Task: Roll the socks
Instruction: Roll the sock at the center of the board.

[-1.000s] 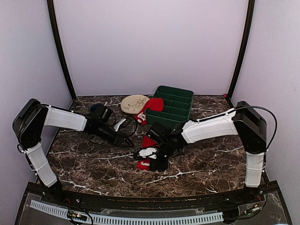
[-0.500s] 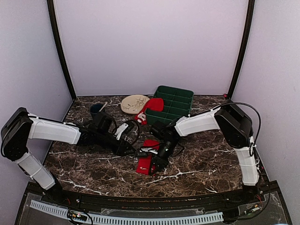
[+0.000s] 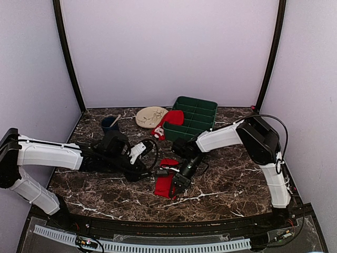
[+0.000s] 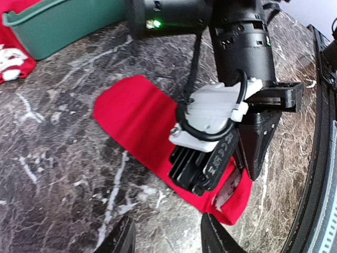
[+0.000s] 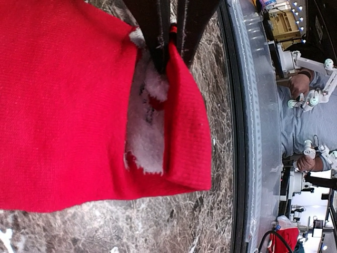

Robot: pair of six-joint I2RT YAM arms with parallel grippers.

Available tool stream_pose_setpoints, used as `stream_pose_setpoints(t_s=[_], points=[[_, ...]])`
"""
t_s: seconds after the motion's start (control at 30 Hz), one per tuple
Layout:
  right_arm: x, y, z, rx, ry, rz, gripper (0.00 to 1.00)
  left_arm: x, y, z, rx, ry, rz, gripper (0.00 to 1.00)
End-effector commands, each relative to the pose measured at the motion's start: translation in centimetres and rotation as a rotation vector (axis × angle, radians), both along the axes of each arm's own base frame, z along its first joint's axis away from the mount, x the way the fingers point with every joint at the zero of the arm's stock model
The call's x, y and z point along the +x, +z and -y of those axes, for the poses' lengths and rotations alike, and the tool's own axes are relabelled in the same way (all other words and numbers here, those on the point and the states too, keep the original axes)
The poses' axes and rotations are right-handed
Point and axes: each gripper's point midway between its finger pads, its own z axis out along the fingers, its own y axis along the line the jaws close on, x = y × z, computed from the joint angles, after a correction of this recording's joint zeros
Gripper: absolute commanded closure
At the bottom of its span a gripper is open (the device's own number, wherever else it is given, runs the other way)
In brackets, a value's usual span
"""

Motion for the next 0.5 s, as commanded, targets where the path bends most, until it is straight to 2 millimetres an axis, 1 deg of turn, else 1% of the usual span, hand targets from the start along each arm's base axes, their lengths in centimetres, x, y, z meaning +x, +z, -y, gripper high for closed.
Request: stream_pose_setpoints(t_s=[0.0, 0.1, 0.17, 0.27, 0.33, 0.47], points=[[0.3, -0.3, 0.0, 0.0, -0.003, -0.027, 0.96, 0.3, 0.8, -1.7, 0.032, 0.044, 0.062, 0.56], [0.3, -0.3, -0.1, 0.002, -0.002, -0.038, 0.96, -0.9, 1.7, -1.3, 0.009, -0.007, 0.077, 0.56], [0.3, -0.3, -0.1, 0.002, 0.0, -0.045, 0.96, -2.0, 1.6, -0.7, 0.02, -0.058, 0.071, 0.56], [0.4, -0.2, -0.2, -0.002, -0.001, -0.049, 0.96, -3.8, 1.1, 0.1, 0.058, -0.138, 0.062, 0.59], [0.4, -0.3, -0.2, -0.005, -0.001, -0.053, 0.96, -4.9, 0.7, 0.7, 0.076, -0.184, 0.062, 0.63], [0.3, -0.3, -0.2, -0.011, -0.002, -0.06, 0.96, -6.5, -0.7, 1.6, 0.132, -0.253, 0.057, 0.68]])
